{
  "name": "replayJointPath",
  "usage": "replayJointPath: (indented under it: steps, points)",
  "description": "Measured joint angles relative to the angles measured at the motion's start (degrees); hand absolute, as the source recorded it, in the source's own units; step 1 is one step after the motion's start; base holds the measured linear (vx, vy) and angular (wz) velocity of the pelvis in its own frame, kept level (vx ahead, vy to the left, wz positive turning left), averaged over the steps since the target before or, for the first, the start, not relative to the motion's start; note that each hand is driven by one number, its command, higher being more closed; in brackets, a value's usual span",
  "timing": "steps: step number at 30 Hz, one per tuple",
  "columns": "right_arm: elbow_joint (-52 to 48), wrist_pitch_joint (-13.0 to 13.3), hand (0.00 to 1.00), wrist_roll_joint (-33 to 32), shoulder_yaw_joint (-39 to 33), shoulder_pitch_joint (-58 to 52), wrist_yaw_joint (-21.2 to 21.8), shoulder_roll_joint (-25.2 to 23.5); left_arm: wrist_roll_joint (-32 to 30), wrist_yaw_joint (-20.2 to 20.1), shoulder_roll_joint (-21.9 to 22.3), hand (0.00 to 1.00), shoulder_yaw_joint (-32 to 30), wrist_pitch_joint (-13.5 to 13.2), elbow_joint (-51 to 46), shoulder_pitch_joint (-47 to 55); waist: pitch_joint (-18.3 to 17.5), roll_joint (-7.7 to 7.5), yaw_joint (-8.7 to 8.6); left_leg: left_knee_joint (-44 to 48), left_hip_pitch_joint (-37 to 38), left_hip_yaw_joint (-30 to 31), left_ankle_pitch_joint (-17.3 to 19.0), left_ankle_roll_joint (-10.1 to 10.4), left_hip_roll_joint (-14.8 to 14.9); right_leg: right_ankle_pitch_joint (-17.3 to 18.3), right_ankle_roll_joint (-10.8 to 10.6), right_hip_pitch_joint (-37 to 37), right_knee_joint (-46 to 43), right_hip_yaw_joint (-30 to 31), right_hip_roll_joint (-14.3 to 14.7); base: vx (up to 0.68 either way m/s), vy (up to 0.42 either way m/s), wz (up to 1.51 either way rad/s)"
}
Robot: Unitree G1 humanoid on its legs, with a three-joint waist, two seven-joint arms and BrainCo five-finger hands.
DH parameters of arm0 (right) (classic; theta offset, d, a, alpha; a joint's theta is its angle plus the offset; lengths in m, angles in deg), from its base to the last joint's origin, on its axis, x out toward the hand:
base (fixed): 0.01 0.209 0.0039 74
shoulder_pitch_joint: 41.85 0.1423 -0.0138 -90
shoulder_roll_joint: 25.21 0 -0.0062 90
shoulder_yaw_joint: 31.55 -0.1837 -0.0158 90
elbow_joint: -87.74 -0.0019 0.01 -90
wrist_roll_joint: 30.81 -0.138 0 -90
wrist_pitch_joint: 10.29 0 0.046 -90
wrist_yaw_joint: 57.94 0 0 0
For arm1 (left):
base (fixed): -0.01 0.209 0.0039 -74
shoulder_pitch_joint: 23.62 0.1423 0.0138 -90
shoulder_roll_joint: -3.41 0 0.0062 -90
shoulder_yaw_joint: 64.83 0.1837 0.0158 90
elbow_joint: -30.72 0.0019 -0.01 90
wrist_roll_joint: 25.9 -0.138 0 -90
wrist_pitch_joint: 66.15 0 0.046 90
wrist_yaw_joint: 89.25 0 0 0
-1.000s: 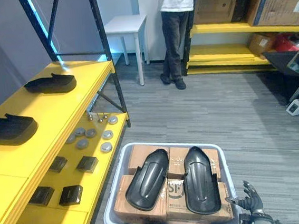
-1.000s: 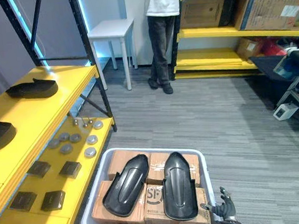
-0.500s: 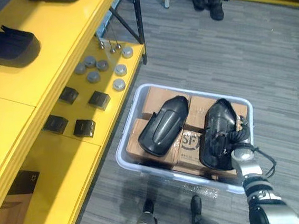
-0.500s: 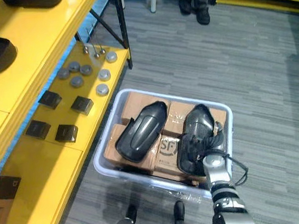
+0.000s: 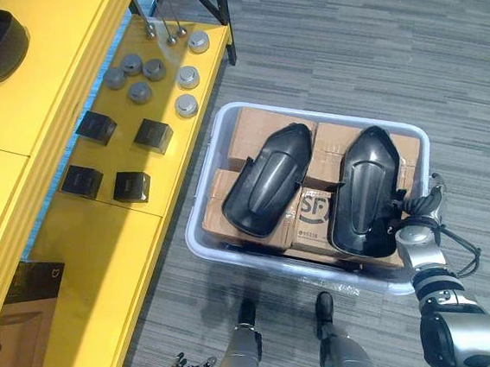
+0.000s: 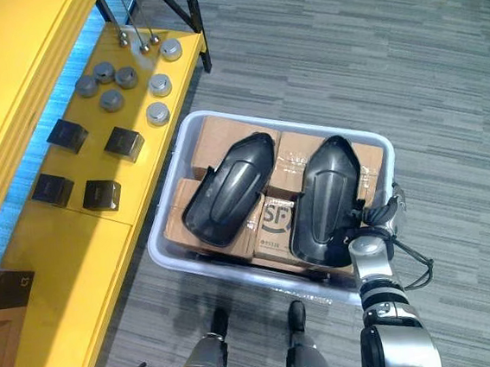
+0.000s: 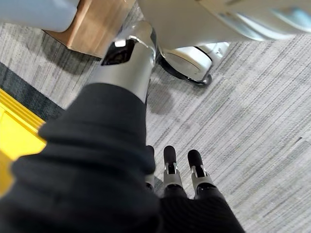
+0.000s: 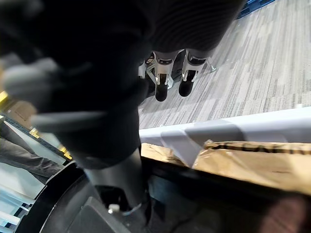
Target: Walk over and take plastic housings, then place them on the shelf
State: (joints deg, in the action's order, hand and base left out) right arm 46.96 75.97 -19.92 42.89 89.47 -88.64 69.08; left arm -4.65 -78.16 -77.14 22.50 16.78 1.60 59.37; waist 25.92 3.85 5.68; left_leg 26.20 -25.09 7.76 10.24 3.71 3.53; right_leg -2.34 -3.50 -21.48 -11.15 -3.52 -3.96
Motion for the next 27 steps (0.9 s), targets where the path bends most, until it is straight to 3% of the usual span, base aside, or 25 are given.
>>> replayJointPath:
  steps: [9,18,20,22,27]
  points:
    - [12.19,0.73,1.0,-3.65,3.05,6.09,9.82,5.93,0.05,-0.52,0.15,0.0,0.94,-0.07,0.24,-2.29,0.26,0.19,-0.49,0.16,-1.1,0.16,-0.04,-0.04,0.03,-0.72,0.21,-0.55,0.77,-0.15,0.12,0.0,0.009,0.0]
    - [12.17,0.92,1.0,0.3,6.91,4.79,11.54,6.69,1.13,0.2,0.34,0.0,1.39,-0.41,-1.48,-2.87,0.49,0.07,-0.48,-1.1,0.82,0.38,-1.0,-0.17,-0.13,-0.74,0.26,0.96,0.74,-0.48,-0.08,-0.01,0.002,0.03]
    - [8.04,0.59,1.0,2.13,6.91,1.89,11.32,6.66,1.2,1.53,0.6,0.0,0.96,-0.45,-5.47,-2.51,0.51,0.06,-0.41,-2.83,2.72,0.53,-1.85,-0.19,-0.51,-0.73,0.26,2.26,1.0,-0.71,-0.54,0.0,-0.004,0.14]
    - [-1.84,0.31,1.0,6.91,6.75,-3.94,10.06,6.62,0.83,5.39,1.84,0.0,-0.7,-0.82,-15.63,-0.62,0.54,0.03,-0.85,-5.46,5.3,1.27,-3.23,-0.28,-1.1,-0.71,0.25,4.61,1.87,-1.77,-1.29,-0.02,-0.006,0.24]
    - [-16.52,-0.65,1.0,14.68,6.44,-13.67,8.11,6.0,-3.55,10.57,4.29,0.0,-5.09,-1.06,-39.25,6.24,0.48,-0.13,-1.91,-9.72,11.6,2.61,-4.52,-0.37,-1.61,-0.37,-0.14,10.9,3.87,-3.37,-1.97,-0.01,-0.01,0.19]
